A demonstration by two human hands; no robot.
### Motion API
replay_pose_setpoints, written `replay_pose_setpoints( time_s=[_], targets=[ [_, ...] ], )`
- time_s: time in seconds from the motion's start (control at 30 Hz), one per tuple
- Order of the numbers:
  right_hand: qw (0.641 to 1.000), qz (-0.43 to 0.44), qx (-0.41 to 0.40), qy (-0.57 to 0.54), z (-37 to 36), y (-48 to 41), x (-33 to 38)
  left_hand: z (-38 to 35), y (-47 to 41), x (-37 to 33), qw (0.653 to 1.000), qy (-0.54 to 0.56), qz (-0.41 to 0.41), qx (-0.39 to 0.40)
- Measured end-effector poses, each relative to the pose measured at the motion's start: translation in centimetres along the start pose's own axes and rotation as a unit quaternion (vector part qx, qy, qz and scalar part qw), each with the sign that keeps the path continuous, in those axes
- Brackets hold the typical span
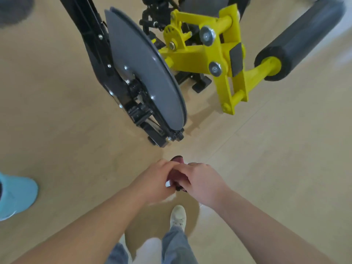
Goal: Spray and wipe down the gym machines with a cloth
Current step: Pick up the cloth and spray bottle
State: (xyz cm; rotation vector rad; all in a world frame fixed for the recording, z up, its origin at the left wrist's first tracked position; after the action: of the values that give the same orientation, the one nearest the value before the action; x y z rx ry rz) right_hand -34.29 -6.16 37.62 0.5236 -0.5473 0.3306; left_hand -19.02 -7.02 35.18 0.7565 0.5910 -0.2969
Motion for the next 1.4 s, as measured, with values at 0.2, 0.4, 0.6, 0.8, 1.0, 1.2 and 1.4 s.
replay_pose_setpoints(
  time_s=[0.2, 0.4, 0.6, 0.8, 1.0, 1.2, 1.4],
  targets=[
    [0.997, 0.012, -0.07, -0.039, 8.8, 5.8, 1.6, 3.0, 1.7, -7.6, 0.996, 0.029, -0.064, -0.06],
    [0.992, 0.002, -0.127, -0.025, 14.3, 10.6, 1.4, 4.9, 3.3, -13.8, 0.984, 0.039, -0.137, -0.107],
    [0.975, -0.005, -0.215, 0.061, 19.9, 13.4, 0.7, 7.0, 3.9, -18.9, 0.978, 0.048, -0.179, -0.092],
    [0.956, 0.04, -0.29, 0.013, 24.1, 13.1, 0.2, 9.7, 1.2, -21.2, 0.982, 0.043, -0.182, -0.03],
    [0.93, -0.011, -0.356, -0.091, 28.8, 11.6, -1.9, 12.2, -4.9, -24.9, 0.971, 0.095, -0.217, -0.039],
    [0.855, -0.12, -0.455, -0.217, 32.7, 11.1, -6.0, 13.2, -12.3, -27.9, 0.978, 0.057, -0.2, -0.023],
    [0.729, -0.201, -0.493, -0.43, 36.5, 12.8, -14.7, 12.8, -16.5, -32.5, 0.983, 0.072, -0.165, 0.021]
  ],
)
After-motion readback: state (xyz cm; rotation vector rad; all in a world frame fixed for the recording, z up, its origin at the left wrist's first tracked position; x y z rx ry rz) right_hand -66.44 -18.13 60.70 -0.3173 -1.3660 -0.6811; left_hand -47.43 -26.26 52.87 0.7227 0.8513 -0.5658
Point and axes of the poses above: each hand's wrist, its own y-axis away from the middle knuckle, its own z-axis out of the back of the hand, x = y × z, the point moved 4 cm from there along -y, towards the middle knuckle, and after that the axes turned 2 degrees about x, right-handed, at the moved point
